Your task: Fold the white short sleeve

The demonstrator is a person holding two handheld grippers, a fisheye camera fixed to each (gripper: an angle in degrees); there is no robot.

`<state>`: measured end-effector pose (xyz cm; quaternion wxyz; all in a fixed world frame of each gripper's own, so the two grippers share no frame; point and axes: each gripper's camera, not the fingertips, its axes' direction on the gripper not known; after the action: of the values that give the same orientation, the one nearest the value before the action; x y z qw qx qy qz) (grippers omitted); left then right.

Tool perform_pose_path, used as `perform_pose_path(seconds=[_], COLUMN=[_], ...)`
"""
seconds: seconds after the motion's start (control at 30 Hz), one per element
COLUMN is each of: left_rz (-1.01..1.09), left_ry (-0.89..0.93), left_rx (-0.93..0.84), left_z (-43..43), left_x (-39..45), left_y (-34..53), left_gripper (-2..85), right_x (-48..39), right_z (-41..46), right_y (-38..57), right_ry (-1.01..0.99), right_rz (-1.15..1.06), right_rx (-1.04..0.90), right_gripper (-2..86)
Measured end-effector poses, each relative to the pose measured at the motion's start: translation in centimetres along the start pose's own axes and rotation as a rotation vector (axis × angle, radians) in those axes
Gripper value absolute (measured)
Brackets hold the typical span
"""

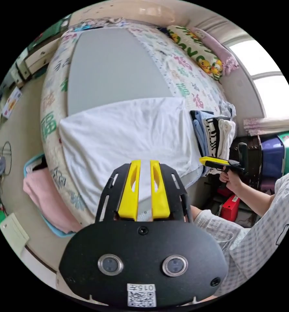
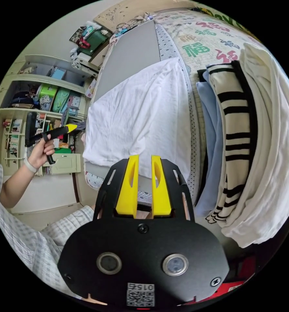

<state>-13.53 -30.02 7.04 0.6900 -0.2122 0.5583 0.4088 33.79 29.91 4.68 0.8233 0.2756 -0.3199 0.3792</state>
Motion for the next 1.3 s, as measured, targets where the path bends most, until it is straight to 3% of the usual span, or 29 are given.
perform_pose_path(seconds=[0.27,0.47,0.83,1.3], left_rz=[0.341,0.354,0.362,0.375], left_ry=[0.026,-0.047,-0.154,-0.235], left_rx=[-0.016,-0.150,-0.221,-0.148], left_z=[1.8,3.6,-1.1,-7.4], left_x=[18.3,26.5,33.1,38.4], left_y=[-27.0,-37.7,-43.9,-48.5], left_gripper=[6.7,6.8,0.5,-0.2], right_x=[2.4,2.2,5.2,6.8], right_z=[1.0,1.8,1.9,4.0], right_y=[-0.2,-0.7,0.5,2.8], right_ry=[-0.099,-0.081,-0.161,-0.096], right_rz=[0.041,-0.065,0.028,0.216], right_rx=[0.078,0.042,0.049,0.081], right_gripper=[8.0,7.4,1.2,0.5])
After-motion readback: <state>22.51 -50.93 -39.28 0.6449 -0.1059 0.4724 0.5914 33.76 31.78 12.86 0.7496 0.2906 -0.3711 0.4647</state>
